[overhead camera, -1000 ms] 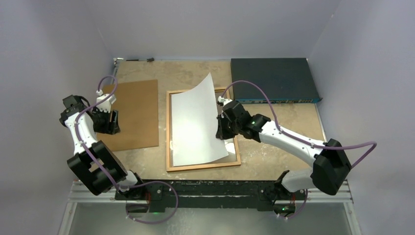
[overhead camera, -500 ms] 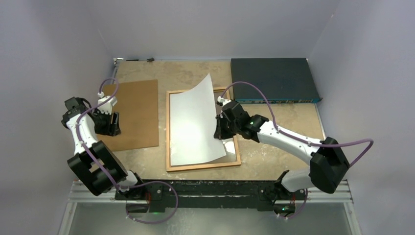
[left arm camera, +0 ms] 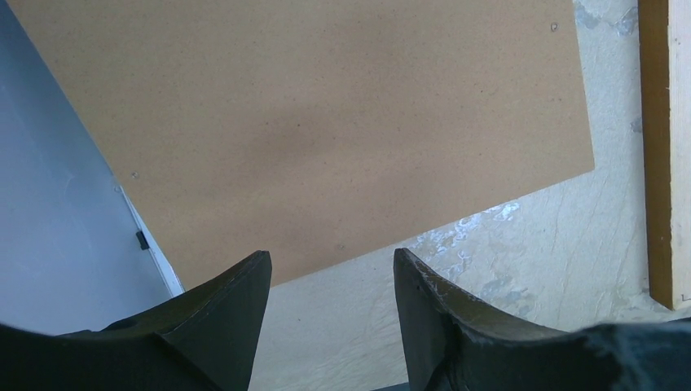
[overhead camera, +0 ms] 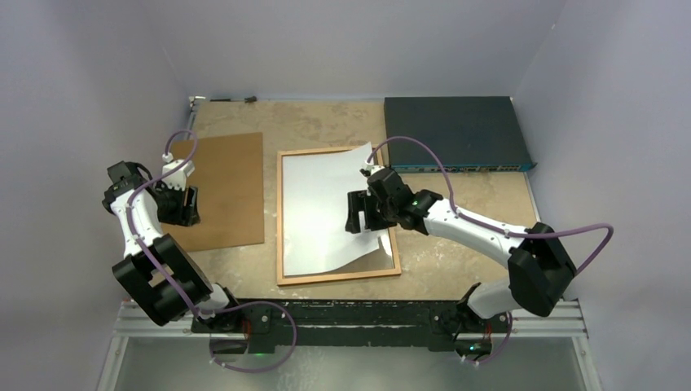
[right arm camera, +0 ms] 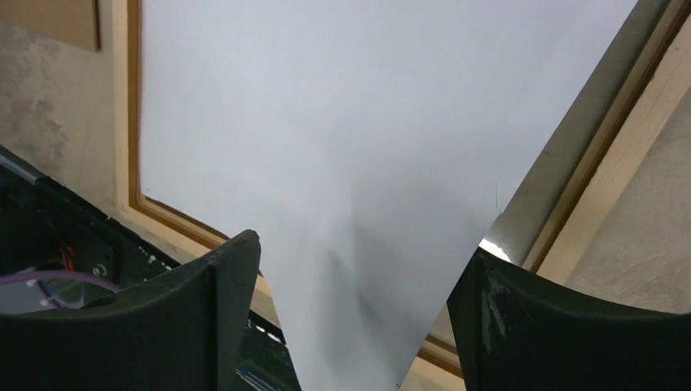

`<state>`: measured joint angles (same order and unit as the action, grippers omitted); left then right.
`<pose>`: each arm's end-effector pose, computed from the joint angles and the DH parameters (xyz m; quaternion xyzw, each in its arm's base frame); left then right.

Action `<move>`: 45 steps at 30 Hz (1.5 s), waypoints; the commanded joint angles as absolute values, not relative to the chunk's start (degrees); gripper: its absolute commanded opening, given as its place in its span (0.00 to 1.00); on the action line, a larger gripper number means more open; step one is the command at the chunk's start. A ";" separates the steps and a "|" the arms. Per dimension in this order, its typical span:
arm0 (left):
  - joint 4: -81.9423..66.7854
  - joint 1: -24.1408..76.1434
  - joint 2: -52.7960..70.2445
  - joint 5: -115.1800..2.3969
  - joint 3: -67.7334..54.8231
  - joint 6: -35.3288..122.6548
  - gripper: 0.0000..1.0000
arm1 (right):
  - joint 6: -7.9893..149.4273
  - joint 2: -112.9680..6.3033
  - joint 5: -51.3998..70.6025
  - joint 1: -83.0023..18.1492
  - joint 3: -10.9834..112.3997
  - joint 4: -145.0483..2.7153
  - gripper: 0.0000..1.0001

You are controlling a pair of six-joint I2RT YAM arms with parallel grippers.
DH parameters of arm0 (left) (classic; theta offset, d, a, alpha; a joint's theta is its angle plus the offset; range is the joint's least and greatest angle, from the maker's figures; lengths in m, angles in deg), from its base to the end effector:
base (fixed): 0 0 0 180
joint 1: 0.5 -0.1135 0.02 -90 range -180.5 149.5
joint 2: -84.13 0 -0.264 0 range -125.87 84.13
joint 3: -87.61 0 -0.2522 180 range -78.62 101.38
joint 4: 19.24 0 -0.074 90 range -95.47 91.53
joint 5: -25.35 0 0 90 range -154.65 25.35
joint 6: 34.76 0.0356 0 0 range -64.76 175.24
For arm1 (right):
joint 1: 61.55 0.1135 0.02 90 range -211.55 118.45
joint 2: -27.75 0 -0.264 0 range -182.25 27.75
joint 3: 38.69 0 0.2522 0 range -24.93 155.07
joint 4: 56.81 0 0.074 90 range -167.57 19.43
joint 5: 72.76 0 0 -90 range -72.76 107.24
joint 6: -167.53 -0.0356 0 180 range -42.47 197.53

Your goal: Put the photo into the frame

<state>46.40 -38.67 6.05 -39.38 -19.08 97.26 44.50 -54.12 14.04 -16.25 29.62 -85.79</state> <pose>0.2078 0.1440 0.2508 0.0695 0.9598 -0.0580 0.2658 0.2156 0.2207 0.2417 -0.1090 0.9087 0.2739 0.2957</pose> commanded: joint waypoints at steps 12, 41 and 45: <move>42.18 -38.55 4.21 -44.65 -16.20 97.13 0.57 | 45.63 -52.20 34.33 -16.47 36.32 -98.65 0.99; 12.88 -38.66 -8.68 -66.05 -21.29 92.91 0.32 | 38.45 -101.07 27.21 4.00 86.25 -82.12 0.99; 11.63 -38.64 -11.24 -66.06 -22.11 92.88 0.30 | 37.34 -104.06 27.03 4.30 88.08 -81.66 0.99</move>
